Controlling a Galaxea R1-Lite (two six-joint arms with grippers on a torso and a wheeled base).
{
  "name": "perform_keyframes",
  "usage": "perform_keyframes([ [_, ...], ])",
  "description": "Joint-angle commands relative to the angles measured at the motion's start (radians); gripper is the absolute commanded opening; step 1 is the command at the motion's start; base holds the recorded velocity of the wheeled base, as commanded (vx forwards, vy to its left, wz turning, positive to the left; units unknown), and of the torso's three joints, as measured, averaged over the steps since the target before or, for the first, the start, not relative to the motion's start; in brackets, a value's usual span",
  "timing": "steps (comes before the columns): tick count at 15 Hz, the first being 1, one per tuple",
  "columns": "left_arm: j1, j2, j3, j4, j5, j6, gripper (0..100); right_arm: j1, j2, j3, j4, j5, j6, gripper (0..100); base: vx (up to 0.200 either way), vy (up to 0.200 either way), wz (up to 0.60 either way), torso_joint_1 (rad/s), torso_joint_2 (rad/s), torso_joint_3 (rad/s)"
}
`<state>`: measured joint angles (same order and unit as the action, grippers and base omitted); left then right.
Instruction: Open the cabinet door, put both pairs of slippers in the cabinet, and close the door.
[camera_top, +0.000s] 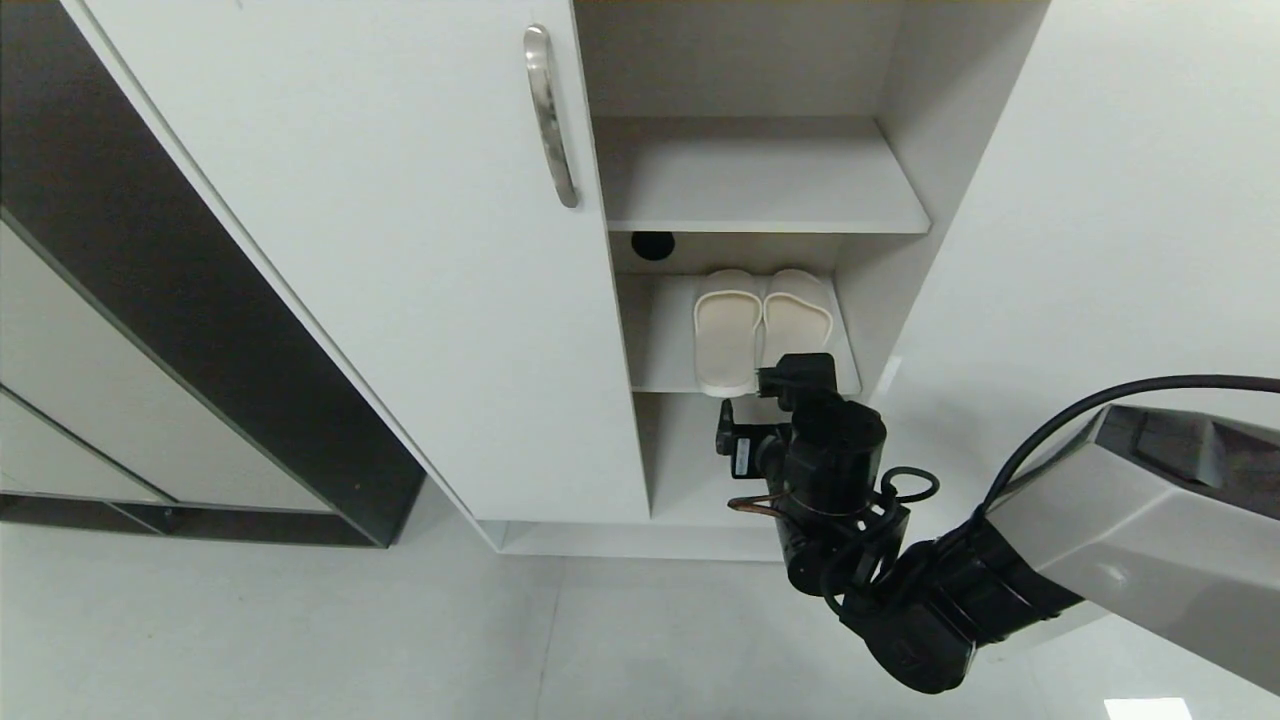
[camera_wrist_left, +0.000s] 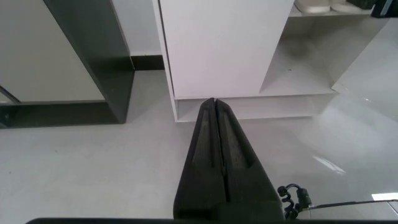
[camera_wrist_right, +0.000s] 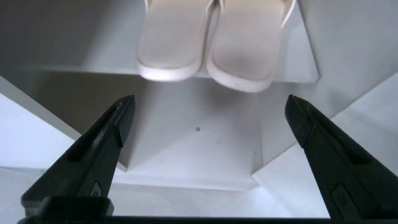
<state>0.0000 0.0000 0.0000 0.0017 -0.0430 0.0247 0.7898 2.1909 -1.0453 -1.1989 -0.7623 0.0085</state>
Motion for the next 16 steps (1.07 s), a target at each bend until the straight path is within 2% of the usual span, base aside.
perform_keyframes([
  [1,0.0,0.002,0.0,0.0,0.0,0.0,0,0.0,0.0,0.004,-0.004,0.0,-0.001,100,0.0,0.0,0.0,0.0,0.0,0.0],
  [6,0.0,0.002,0.0,0.0,0.0,0.0,0,0.0,0.0,0.004,-0.004,0.0,-0.002,100,0.0,0.0,0.0,0.0,0.0,0.02],
  [16,0.0,0.002,0.0,0.0,-0.002,0.001,0,-0.007,0.004,0.01,-0.008,0.0,-0.004,100,0.0,0.0,0.0,0.0,0.0,0.195],
])
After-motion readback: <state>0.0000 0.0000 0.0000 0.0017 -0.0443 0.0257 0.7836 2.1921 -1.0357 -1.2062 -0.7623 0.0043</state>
